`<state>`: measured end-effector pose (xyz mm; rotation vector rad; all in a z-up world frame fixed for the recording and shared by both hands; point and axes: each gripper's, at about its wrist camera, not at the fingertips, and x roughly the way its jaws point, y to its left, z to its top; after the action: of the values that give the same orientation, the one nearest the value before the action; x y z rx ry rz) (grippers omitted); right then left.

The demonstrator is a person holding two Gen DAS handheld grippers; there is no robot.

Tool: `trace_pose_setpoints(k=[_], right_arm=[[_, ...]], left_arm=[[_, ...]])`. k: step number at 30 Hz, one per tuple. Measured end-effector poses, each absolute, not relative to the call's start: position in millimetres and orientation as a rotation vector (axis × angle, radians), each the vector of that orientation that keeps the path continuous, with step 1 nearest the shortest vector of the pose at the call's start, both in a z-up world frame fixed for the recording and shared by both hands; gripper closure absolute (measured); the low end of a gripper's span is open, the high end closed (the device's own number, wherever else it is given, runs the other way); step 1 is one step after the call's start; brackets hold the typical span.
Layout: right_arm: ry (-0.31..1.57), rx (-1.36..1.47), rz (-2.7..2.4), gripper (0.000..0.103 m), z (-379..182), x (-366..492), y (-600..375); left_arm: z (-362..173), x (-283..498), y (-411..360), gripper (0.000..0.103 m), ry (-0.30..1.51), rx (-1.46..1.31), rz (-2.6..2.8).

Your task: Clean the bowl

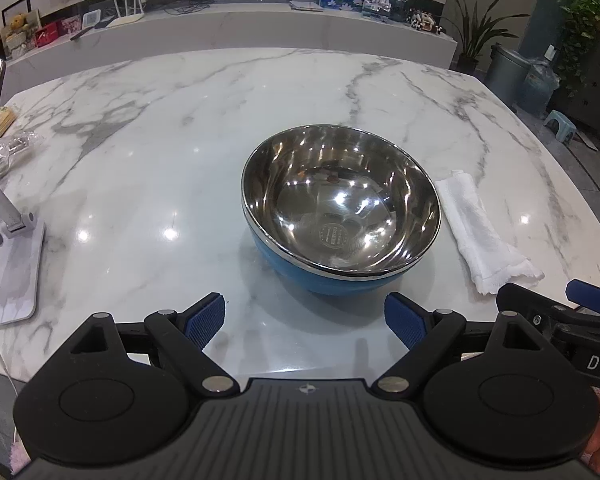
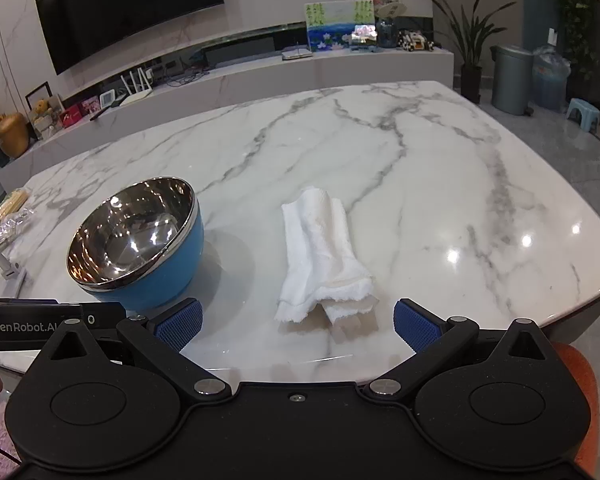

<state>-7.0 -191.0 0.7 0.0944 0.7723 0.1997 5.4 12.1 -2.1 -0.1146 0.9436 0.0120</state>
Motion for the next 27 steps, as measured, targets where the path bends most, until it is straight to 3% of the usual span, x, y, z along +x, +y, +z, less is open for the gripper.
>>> trace_pose_setpoints(k=[27], right_arm=[[0.791,0.089,0.208,0.001,-0.7,-9.2,-189.6]], left_arm=[[-4.3,4.6,10.9,0.016,0.961,-0.104,0.025]])
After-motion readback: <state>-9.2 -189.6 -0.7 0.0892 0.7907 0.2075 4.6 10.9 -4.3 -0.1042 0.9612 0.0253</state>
